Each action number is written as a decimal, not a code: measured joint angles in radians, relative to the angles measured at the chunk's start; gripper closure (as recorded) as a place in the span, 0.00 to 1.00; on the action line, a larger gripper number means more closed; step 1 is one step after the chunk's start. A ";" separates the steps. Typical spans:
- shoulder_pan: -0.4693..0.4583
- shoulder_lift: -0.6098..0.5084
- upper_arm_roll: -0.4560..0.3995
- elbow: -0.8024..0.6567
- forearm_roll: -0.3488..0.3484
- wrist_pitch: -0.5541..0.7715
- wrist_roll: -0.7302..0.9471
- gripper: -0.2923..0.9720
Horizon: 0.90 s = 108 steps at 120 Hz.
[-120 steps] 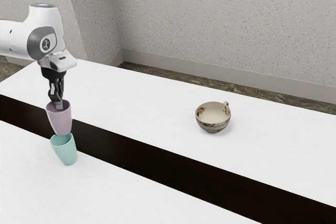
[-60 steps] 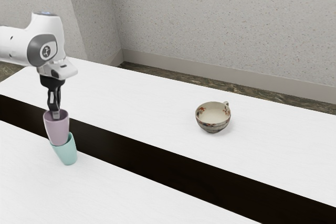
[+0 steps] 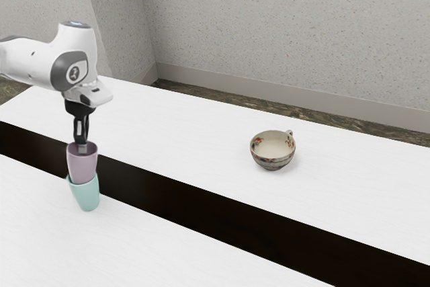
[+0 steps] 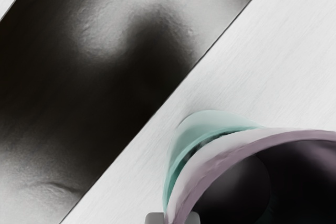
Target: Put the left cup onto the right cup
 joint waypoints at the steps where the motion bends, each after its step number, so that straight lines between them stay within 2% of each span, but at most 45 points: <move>1: 0.000 0.001 0.000 -0.001 0.000 0.001 -0.001 0.85; 23: 0.005 0.006 0.001 -0.011 -0.005 0.009 -0.015 0.85; 49: 0.004 -0.011 0.000 -0.008 -0.006 0.004 -0.025 0.49; 61: 0.003 -0.027 0.000 -0.006 -0.006 0.000 -0.029 0.39; 76: -0.003 -0.052 0.001 0.009 -0.020 -0.008 -0.032 0.32; 93: -0.102 -0.085 0.047 0.113 -0.058 -0.068 -0.038 0.28; 108: -0.178 -0.129 0.054 0.224 -0.060 -0.166 -0.054 0.26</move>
